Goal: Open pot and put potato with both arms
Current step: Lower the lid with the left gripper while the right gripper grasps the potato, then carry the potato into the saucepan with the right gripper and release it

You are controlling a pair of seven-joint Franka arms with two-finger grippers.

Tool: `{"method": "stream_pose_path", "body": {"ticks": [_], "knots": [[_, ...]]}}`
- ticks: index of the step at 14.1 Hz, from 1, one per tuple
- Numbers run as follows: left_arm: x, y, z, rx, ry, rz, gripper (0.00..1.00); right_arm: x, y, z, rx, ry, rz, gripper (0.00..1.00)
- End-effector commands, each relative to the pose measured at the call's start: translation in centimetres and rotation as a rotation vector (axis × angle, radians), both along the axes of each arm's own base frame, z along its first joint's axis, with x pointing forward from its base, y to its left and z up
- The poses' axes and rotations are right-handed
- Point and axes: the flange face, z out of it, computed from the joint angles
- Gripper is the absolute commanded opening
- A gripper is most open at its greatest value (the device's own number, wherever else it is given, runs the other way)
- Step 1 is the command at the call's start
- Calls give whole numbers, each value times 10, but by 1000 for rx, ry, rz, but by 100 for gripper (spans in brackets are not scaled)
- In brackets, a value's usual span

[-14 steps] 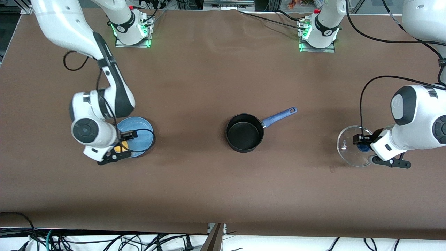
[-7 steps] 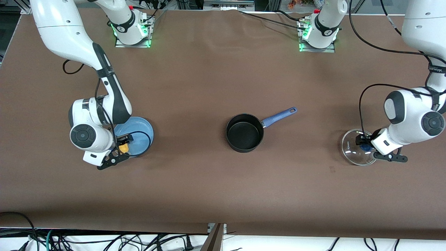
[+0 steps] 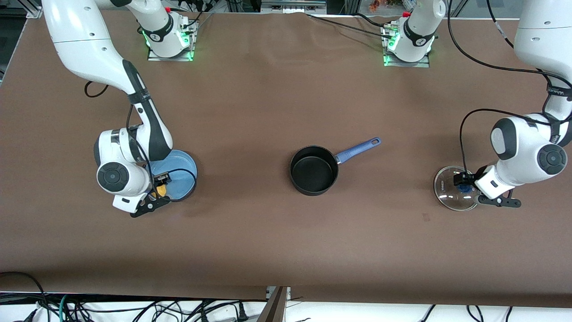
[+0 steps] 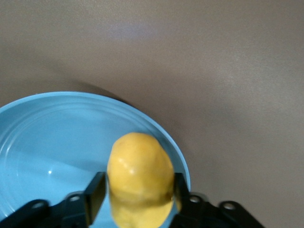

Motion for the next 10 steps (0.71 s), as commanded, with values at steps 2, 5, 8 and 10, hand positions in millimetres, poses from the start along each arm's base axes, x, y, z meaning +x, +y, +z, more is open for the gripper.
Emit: {"method": "stream_pose_path", "body": {"ticks": [2,5,8,10], "knots": [[17,-14,90,-17,24,45,100,1,4,8,13,-16,-7,2],[8,-47,183,-3,28,65,100,8,10,33,24,-44,-70,0],[-17,-63,263,-2,-12,65,100,15,56,65,93,-42,-168,0],[-38,-74,302,5,-10,134,100,8,104,78,133,-37,-246,0]]}}
